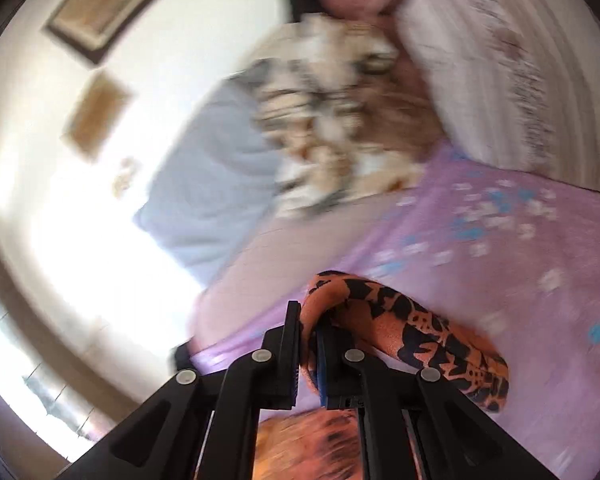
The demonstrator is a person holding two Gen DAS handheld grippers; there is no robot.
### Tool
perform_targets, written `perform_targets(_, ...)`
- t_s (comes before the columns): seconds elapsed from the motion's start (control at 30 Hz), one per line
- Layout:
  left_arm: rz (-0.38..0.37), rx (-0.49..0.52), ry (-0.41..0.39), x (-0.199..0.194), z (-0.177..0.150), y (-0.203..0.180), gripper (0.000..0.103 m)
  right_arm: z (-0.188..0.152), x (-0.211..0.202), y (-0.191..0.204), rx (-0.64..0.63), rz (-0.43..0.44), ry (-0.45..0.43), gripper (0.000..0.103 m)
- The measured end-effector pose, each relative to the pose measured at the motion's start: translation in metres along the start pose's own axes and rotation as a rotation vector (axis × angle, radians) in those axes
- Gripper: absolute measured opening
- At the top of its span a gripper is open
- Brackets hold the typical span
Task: Fold small clothes
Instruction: 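Grasp the dress sleeve with the right gripper and lift it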
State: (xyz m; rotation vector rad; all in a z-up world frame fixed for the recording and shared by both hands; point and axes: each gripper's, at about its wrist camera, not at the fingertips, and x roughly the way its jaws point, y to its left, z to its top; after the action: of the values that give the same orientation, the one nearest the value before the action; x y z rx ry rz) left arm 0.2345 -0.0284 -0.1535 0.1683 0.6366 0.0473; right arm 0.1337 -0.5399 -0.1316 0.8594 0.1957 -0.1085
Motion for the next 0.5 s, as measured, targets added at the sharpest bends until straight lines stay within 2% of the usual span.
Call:
perform_targets(0.07, 0.013, -0.021, 0.028, 0.000, -0.001, 0.016, 0.103, -0.023, -0.002, 0.044, -0.067, 0.065, 0.055, 0.007)
perform_targets(0.17, 0.038, -0.069, 0.053, 0.002, -0.006, 0.041, 0.103, -0.075, 0.016, 0.109, -0.188, 0.147, 0.196, 0.007)
perform_targets(0.27, 0.083, -0.114, 0.079, 0.009, -0.010, 0.061, 0.103, -0.143, 0.047, 0.152, -0.284, 0.176, 0.402, 0.010)
perform_targets(0.3, 0.086, -0.134, 0.092, 0.012, -0.010, 0.067, 0.103, -0.173, 0.062, 0.161, -0.308, 0.170, 0.502, 0.011)
perform_targets(0.37, 0.086, -0.161, 0.111, 0.018, -0.012, 0.074, 0.103, -0.219, 0.086, 0.159, -0.293, 0.164, 0.682, 0.012)
perform_targets(0.4, 0.089, -0.168, 0.120, 0.021, -0.012, 0.077, 0.103, -0.246, 0.102, 0.152, -0.260, 0.143, 0.804, 0.019)
perform_targets(0.43, 0.092, -0.170, 0.129, 0.023, -0.013, 0.078, 0.103, -0.266, 0.110, 0.144, -0.226, 0.116, 0.889, 0.025)
perform_targets(0.47, 0.086, -0.170, 0.136, 0.024, -0.013, 0.078, 0.103, -0.285, 0.114, 0.133, -0.184, 0.082, 0.960, 0.025)
perform_targets(0.5, 0.078, -0.168, 0.139, 0.024, -0.013, 0.078, 0.103, -0.293, 0.114, 0.127, -0.158, 0.071, 0.992, 0.025)
